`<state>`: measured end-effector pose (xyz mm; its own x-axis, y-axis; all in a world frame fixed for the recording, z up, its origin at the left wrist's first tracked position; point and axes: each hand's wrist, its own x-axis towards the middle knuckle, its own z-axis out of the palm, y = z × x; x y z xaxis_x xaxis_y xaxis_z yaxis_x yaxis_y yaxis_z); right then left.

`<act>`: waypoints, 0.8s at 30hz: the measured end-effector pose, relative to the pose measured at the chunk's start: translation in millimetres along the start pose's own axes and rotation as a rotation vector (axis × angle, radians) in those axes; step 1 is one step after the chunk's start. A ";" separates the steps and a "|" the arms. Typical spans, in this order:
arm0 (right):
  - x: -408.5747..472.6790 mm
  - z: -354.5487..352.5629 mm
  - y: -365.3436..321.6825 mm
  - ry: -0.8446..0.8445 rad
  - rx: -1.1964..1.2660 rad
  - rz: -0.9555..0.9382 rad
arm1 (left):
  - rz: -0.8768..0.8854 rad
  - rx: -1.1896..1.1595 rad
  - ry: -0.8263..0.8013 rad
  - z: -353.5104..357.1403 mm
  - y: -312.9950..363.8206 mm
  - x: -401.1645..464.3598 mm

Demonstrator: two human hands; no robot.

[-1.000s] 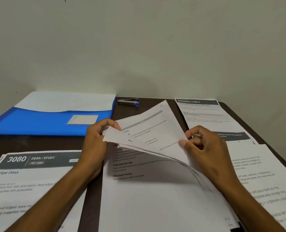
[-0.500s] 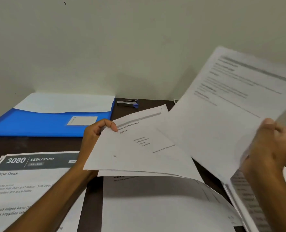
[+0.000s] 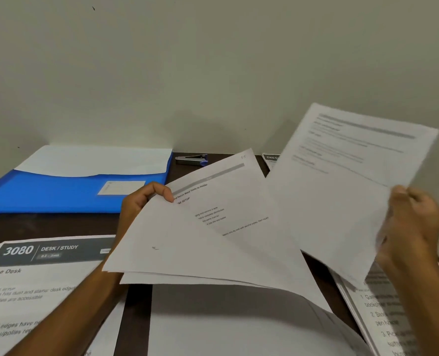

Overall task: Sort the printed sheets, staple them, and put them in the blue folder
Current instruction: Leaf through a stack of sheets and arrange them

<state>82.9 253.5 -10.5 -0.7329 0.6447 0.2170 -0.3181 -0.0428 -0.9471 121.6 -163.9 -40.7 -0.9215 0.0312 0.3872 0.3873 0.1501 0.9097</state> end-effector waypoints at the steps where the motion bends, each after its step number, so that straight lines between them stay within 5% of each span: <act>1: -11.2 15.3 -3.7 -0.052 -0.056 0.031 | -0.006 -0.014 0.000 0.2 -2.4 0.1; 4: -34.2 30.4 -1.4 -0.353 -0.120 0.100 | -0.071 0.005 0.110 4.7 -7.5 1.3; 11: -65.7 43.8 2.6 -0.741 -0.345 0.017 | -0.222 -0.080 0.312 20.0 -8.8 1.6; 24: -100.3 54.4 13.3 -0.906 -0.365 -0.120 | -0.131 -0.025 0.201 8.7 -18.5 4.3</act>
<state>119.5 146.7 -32.0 -0.9401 -0.2066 0.2713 -0.3271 0.3218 -0.8885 110.2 -158.0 -57.2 -0.9406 -0.1844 0.2852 0.2676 0.1150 0.9567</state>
